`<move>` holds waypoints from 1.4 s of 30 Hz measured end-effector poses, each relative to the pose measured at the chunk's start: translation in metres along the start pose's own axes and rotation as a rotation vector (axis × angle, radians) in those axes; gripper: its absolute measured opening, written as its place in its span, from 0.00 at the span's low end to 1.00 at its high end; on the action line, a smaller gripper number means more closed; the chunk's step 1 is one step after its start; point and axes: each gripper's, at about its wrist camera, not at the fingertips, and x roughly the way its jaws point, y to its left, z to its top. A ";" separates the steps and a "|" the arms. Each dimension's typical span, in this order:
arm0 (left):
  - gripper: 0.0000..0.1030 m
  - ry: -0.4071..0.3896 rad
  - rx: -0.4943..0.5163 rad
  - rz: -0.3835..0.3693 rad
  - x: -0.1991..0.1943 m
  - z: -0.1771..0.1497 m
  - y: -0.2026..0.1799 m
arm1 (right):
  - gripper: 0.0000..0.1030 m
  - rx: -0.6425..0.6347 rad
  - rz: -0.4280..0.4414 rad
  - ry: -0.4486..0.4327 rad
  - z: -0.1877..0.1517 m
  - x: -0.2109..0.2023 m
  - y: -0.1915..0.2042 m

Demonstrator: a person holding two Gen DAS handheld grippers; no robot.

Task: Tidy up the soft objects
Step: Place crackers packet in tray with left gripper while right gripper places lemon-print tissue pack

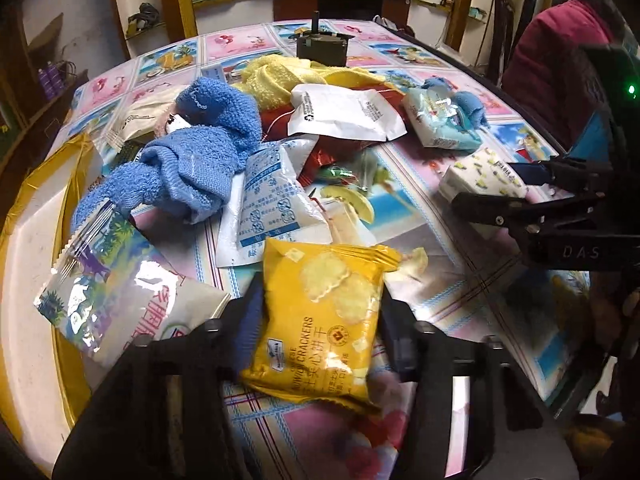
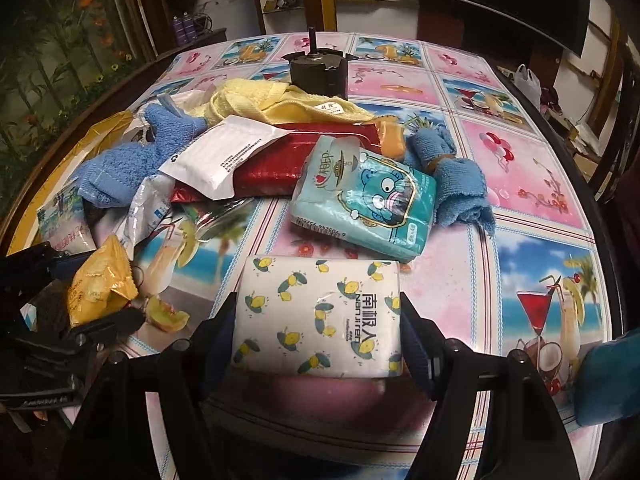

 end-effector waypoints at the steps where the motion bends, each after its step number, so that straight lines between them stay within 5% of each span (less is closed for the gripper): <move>1: 0.46 -0.003 -0.028 -0.034 -0.003 -0.002 0.004 | 0.71 -0.004 0.006 -0.001 -0.001 -0.002 0.002; 10: 0.46 -0.173 -0.286 -0.339 -0.077 -0.020 0.049 | 0.71 -0.061 0.067 -0.076 0.003 -0.047 0.028; 14: 0.46 -0.261 -0.387 -0.290 -0.121 -0.023 0.106 | 0.71 -0.109 0.188 -0.116 0.026 -0.068 0.061; 19: 0.46 -0.258 -0.450 -0.098 -0.126 -0.016 0.180 | 0.71 -0.196 0.329 -0.113 0.066 -0.067 0.127; 32: 0.46 -0.213 -0.665 -0.063 -0.054 -0.002 0.308 | 0.71 -0.480 0.302 -0.040 0.147 0.032 0.299; 42: 0.48 -0.242 -0.751 -0.163 -0.052 -0.011 0.329 | 0.76 -0.486 0.282 0.004 0.175 0.087 0.317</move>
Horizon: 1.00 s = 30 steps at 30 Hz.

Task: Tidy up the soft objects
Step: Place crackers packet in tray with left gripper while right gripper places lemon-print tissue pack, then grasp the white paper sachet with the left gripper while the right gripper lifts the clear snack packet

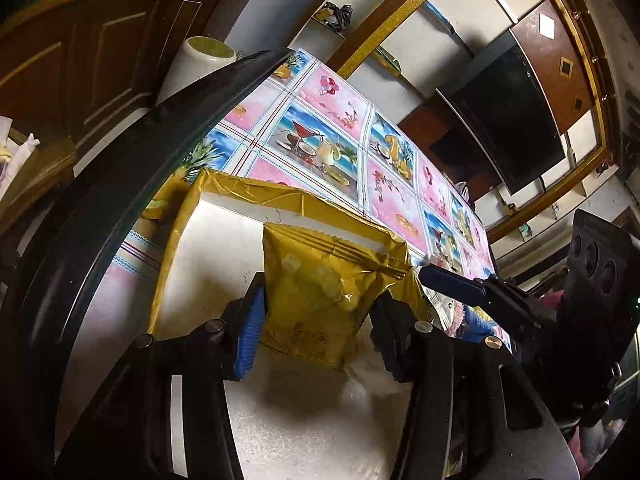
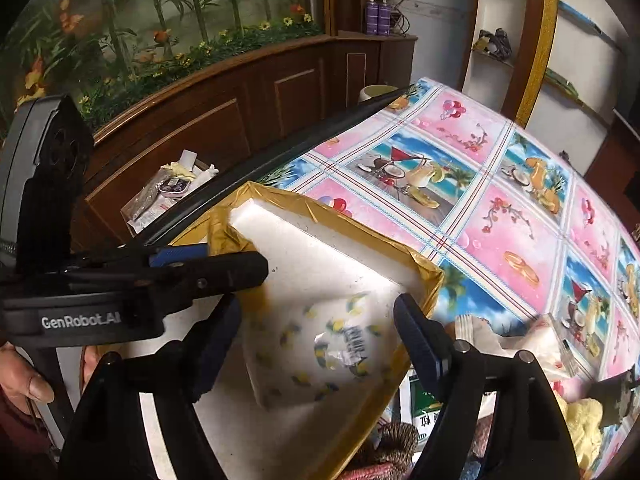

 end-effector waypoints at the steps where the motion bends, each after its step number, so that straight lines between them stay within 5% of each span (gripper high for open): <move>1: 0.49 0.005 -0.006 -0.009 0.000 0.000 0.001 | 0.77 0.001 -0.004 -0.009 0.001 -0.002 -0.002; 6: 0.49 0.020 -0.007 0.025 -0.002 -0.003 -0.004 | 0.77 0.069 -0.020 -0.073 -0.008 -0.028 -0.014; 12: 0.56 -0.066 0.053 0.100 -0.018 0.011 -0.019 | 0.77 0.126 -0.035 -0.124 -0.044 -0.076 -0.031; 14: 0.70 -0.056 0.081 0.094 -0.017 0.020 -0.023 | 0.77 0.147 -0.039 -0.137 -0.057 -0.089 -0.036; 18: 0.70 0.004 -0.020 0.033 -0.015 0.026 -0.012 | 0.77 0.203 -0.030 -0.141 -0.083 -0.108 -0.048; 23: 0.70 -0.093 0.049 0.072 -0.051 -0.013 -0.037 | 0.76 0.207 -0.028 -0.108 -0.110 -0.111 -0.050; 26: 0.70 -0.063 0.109 0.079 -0.049 -0.051 -0.051 | 0.76 0.187 -0.018 -0.084 -0.127 -0.108 -0.045; 30: 0.70 0.013 0.056 0.032 -0.043 -0.083 -0.045 | 0.74 0.165 -0.005 -0.064 -0.147 -0.105 -0.036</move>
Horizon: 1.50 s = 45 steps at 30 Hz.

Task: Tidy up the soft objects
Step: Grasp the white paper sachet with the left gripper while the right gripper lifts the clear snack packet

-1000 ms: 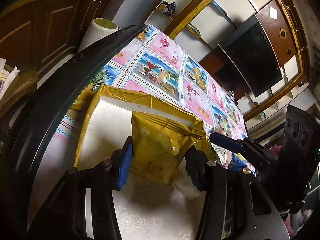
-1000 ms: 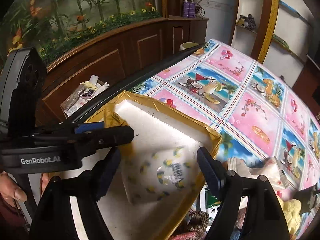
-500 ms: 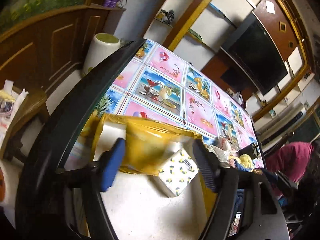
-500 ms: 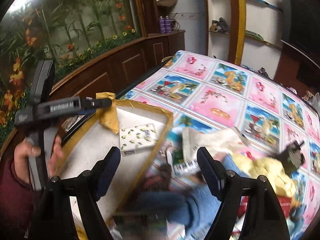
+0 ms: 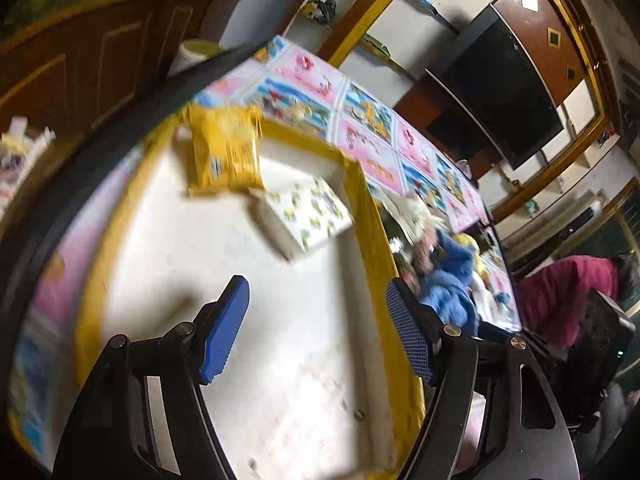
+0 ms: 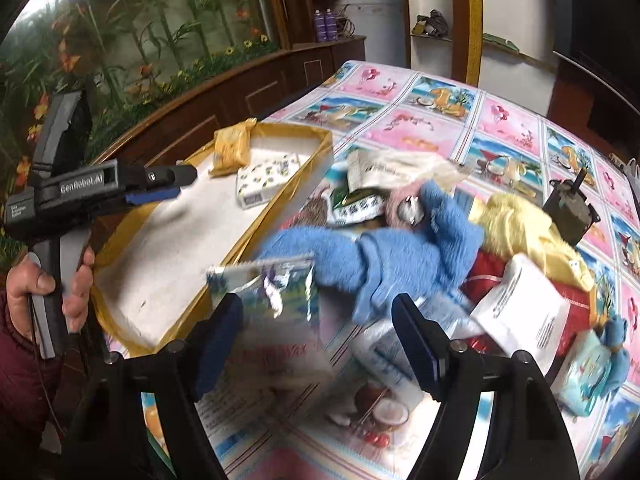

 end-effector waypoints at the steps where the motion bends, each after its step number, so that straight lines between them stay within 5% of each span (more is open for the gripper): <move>1: 0.70 -0.012 -0.001 -0.013 -0.006 -0.006 -0.002 | 0.74 0.000 0.022 0.008 -0.003 0.001 0.002; 4: 0.70 -0.073 0.036 -0.005 -0.028 -0.020 -0.017 | 0.74 -0.024 0.071 0.044 -0.009 0.011 0.010; 10: 0.70 -0.110 0.081 -0.028 -0.054 -0.044 -0.041 | 0.74 -0.088 0.023 0.097 -0.010 0.044 0.025; 11: 0.70 -0.111 0.092 -0.034 -0.057 -0.048 -0.046 | 0.59 -0.078 0.033 0.108 -0.010 0.048 0.023; 13: 0.70 -0.110 0.134 -0.037 -0.060 -0.056 -0.056 | 0.55 -0.024 0.069 0.117 -0.011 0.047 0.016; 21: 0.70 -0.006 0.457 -0.057 -0.031 -0.113 -0.123 | 0.50 0.034 0.033 0.102 -0.045 0.009 -0.003; 26: 0.70 0.044 0.497 -0.093 -0.010 -0.126 -0.141 | 0.50 0.170 0.066 0.063 -0.069 -0.016 -0.041; 31: 0.70 0.129 0.587 0.014 0.025 -0.138 -0.148 | 0.50 0.255 0.041 0.015 -0.085 -0.041 -0.070; 35: 0.69 0.177 0.693 0.180 0.058 -0.150 -0.152 | 0.50 0.271 0.035 0.011 -0.095 -0.045 -0.078; 40: 0.51 0.176 0.677 0.169 0.063 -0.153 -0.150 | 0.50 0.270 0.035 0.001 -0.103 -0.052 -0.082; 45: 0.48 0.167 0.618 0.111 0.056 -0.148 -0.151 | 0.50 0.297 0.052 -0.004 -0.108 -0.054 -0.090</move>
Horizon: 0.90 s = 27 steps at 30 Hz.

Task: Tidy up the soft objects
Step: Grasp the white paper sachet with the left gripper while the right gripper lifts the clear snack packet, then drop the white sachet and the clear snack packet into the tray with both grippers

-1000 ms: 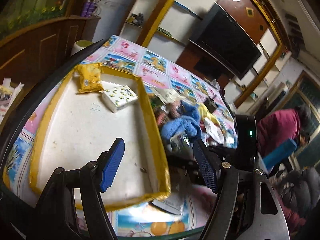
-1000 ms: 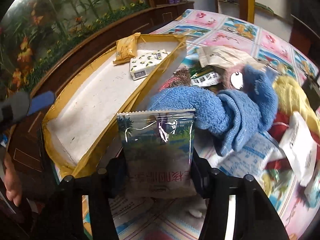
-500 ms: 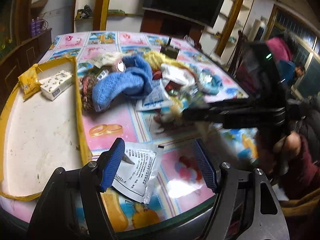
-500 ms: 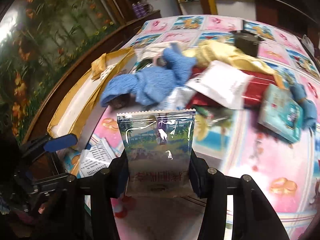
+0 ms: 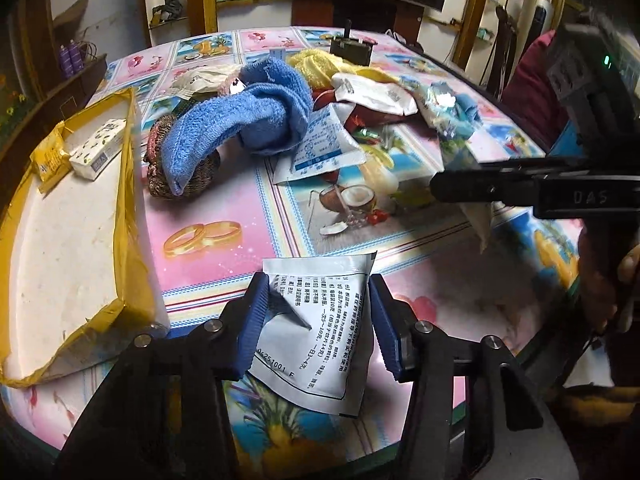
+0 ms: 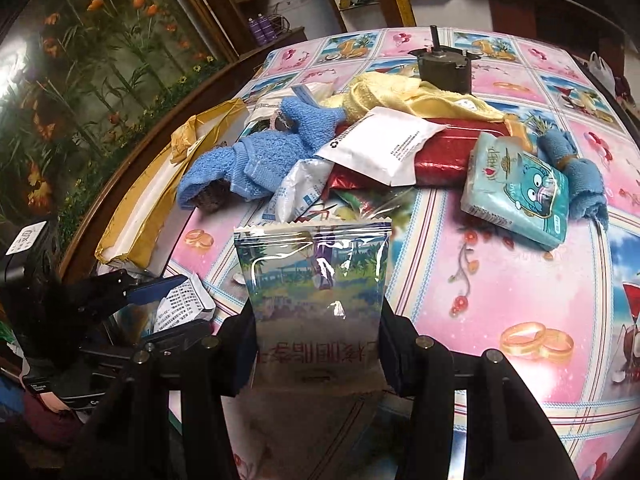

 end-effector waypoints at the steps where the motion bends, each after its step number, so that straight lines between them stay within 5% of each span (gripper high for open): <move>1: 0.48 -0.010 -0.018 -0.015 -0.005 0.001 0.000 | 0.50 0.006 0.008 0.001 0.000 -0.001 -0.002; 6: 0.48 -0.084 -0.143 -0.153 -0.036 0.003 0.019 | 0.50 0.000 0.037 -0.015 0.001 -0.008 0.001; 12: 0.48 -0.165 -0.345 -0.291 -0.068 0.013 0.083 | 0.50 -0.032 0.094 -0.031 0.017 -0.009 0.028; 19: 0.48 -0.196 -0.444 -0.165 -0.080 0.030 0.168 | 0.50 -0.126 0.165 -0.006 0.057 0.016 0.090; 27: 0.48 -0.195 -0.567 -0.057 -0.045 0.052 0.255 | 0.50 -0.210 0.219 0.074 0.112 0.081 0.163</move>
